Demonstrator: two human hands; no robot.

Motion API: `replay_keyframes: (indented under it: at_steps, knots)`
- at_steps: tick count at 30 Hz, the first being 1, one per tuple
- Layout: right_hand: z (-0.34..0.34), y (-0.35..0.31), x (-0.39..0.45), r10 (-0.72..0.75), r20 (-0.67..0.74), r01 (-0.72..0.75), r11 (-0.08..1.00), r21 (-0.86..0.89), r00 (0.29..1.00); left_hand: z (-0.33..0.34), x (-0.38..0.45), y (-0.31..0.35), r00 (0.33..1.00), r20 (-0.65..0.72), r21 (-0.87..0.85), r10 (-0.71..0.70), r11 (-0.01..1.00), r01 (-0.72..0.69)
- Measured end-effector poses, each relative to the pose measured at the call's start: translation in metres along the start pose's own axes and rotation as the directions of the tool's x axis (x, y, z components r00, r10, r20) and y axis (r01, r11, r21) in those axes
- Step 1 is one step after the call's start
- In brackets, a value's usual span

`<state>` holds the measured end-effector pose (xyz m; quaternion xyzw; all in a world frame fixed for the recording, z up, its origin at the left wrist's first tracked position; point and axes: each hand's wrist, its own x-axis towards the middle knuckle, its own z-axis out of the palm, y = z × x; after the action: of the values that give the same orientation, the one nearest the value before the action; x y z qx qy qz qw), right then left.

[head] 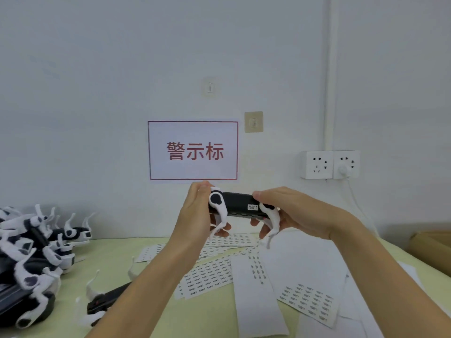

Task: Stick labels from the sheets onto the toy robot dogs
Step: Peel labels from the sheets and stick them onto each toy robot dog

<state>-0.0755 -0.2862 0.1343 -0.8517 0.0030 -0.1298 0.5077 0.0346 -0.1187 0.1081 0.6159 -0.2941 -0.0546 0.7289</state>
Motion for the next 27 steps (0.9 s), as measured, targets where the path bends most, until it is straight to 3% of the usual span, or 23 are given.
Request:
replay_keyframes:
  at_steps: [2, 6, 11, 14, 19, 21, 22, 25, 26, 27]
  knots:
    - [-0.008, 0.013, -0.002, 0.048, -0.003, -0.048, 0.998, 0.028, 0.999, 0.005, 0.000, -0.008, 0.998, 0.049, 0.046, -0.051, 0.998, 0.048]
    - [-0.031, 0.050, -0.017, 0.188, -0.062, -0.177, 0.973, 0.148, 0.980, 0.018, -0.008, -0.033, 0.984, 0.179, 0.221, -0.007, 0.975, -0.033]
    - [-0.079, 0.105, -0.058, 0.354, -0.306, -0.187, 0.867, 0.462, 0.884, 0.045, -0.040, -0.071, 0.919, 0.380, 0.397, 0.108, 0.878, -0.267]
    - [-0.114, 0.134, -0.087, 0.471, -0.509, -0.111, 0.803, 0.586, 0.720, 0.062, -0.062, -0.094, 0.812, 0.574, 0.457, 0.105, 0.781, -0.424]
    - [-0.172, 0.171, -0.138, 0.557, -0.715, 0.136, 0.741, 0.658, 0.422, 0.075, -0.078, -0.122, 0.753, 0.638, 0.480, 0.163, 0.681, -0.553]
    - [-0.191, 0.178, -0.157, 0.555, -0.764, 0.210, 0.745, 0.633, 0.330, 0.081, -0.078, -0.119, 0.646, 0.727, 0.475, 0.233, 0.509, -0.718]
    - [-0.200, 0.180, -0.166, 0.554, -0.784, 0.210, 0.762, 0.613, 0.279, 0.083, -0.079, -0.112, 0.610, 0.740, 0.475, 0.283, 0.424, -0.771]
    - [-0.223, 0.187, -0.190, 0.537, -0.830, 0.138, 0.820, 0.555, 0.150, 0.090, -0.083, -0.102, 0.633, 0.720, 0.497, 0.284, 0.426, -0.756]
    - [-0.229, 0.189, -0.198, 0.529, -0.841, 0.082, 0.839, 0.539, 0.115, 0.088, -0.083, -0.101, 0.631, 0.741, 0.531, 0.231, 0.374, -0.760]
    - [-0.235, 0.189, -0.207, 0.525, -0.848, -0.001, 0.850, 0.527, 0.072, 0.088, -0.084, -0.102, 0.628, 0.728, 0.545, 0.275, 0.325, -0.773]
